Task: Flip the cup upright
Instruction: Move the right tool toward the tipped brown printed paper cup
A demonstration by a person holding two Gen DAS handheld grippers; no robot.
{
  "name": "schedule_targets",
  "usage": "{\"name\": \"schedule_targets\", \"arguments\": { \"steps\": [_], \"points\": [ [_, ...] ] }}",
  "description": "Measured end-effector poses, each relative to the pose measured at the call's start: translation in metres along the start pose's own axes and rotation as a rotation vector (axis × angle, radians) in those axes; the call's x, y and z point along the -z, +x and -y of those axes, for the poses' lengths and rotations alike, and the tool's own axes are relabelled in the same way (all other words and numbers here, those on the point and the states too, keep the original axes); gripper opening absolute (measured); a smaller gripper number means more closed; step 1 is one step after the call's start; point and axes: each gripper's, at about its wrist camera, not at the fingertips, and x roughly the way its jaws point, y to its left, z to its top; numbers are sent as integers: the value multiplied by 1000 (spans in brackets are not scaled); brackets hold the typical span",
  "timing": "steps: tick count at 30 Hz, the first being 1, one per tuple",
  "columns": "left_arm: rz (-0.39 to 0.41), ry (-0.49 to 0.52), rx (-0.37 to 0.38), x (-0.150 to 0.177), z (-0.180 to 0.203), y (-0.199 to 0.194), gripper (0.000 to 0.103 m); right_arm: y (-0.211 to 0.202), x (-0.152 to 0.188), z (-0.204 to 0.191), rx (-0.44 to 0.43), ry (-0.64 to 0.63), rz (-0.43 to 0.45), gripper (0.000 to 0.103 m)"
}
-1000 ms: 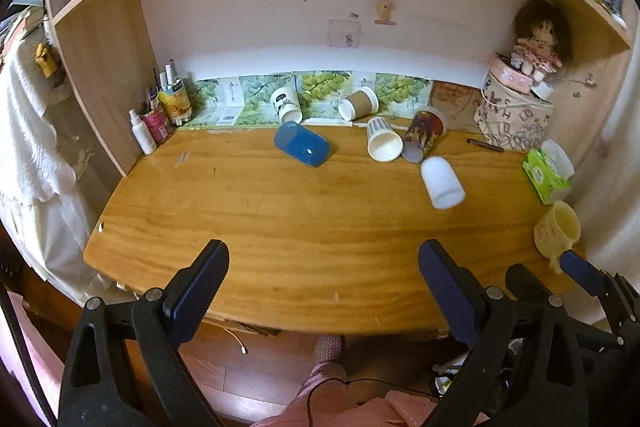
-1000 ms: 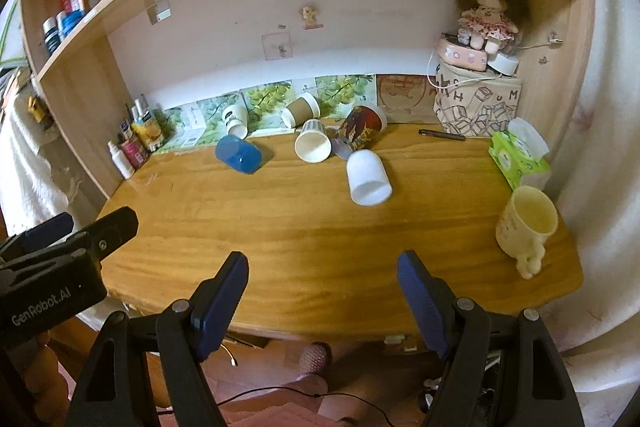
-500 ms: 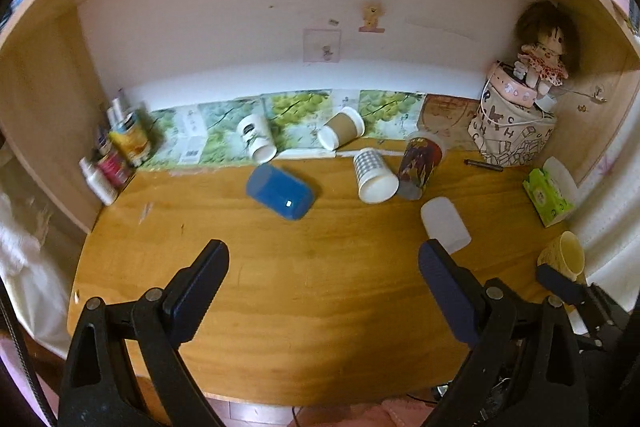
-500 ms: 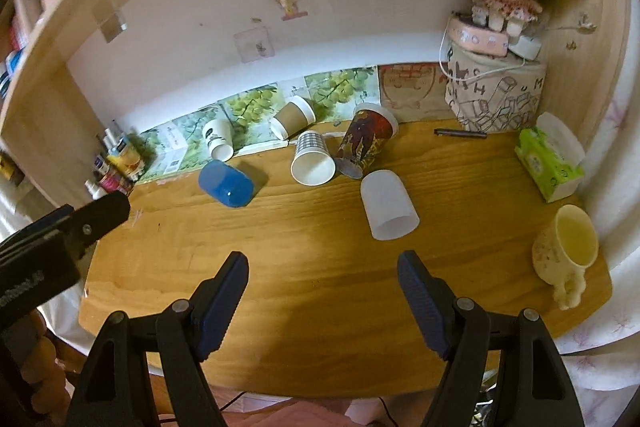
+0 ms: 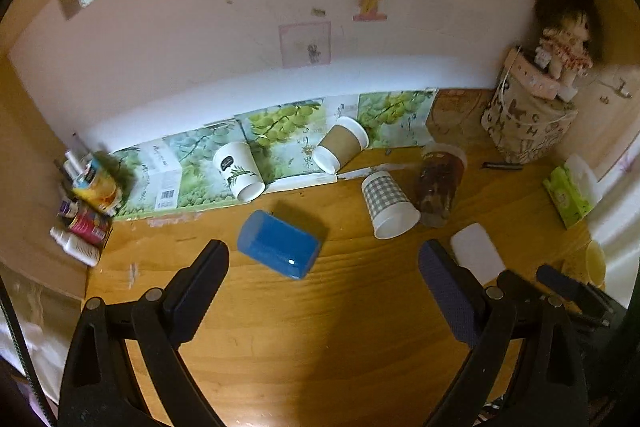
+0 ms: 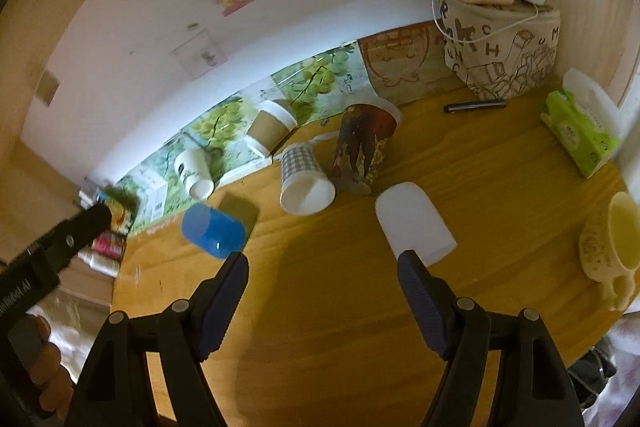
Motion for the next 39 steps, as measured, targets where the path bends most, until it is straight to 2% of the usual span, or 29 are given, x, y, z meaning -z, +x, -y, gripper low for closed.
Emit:
{"name": "schedule_targets", "arguments": {
  "steps": [4,10,16,20,22,30,39],
  "points": [
    [-46,45,12,-15,2,28,97,18,-19,4,-1,53,-3,78],
    [-102,130,84,-43,21,65,97,40,-36,15,25,98,4,78],
    [-134,215,166,-70,52,98,97,55,-44,30,55,139,7,78],
    [-201,223,256,-84,74,123,96,61,-48,39,76,157,8,78],
    [-229,227,277,-87,84,134,96,63,-50,44,87,166,10,78],
    [-318,226,322,-93,122,180,96,72,-54,62,125,191,5,78],
    [-369,218,301,-87,145,227,96,86,-48,83,167,212,-19,78]
  ]
}}
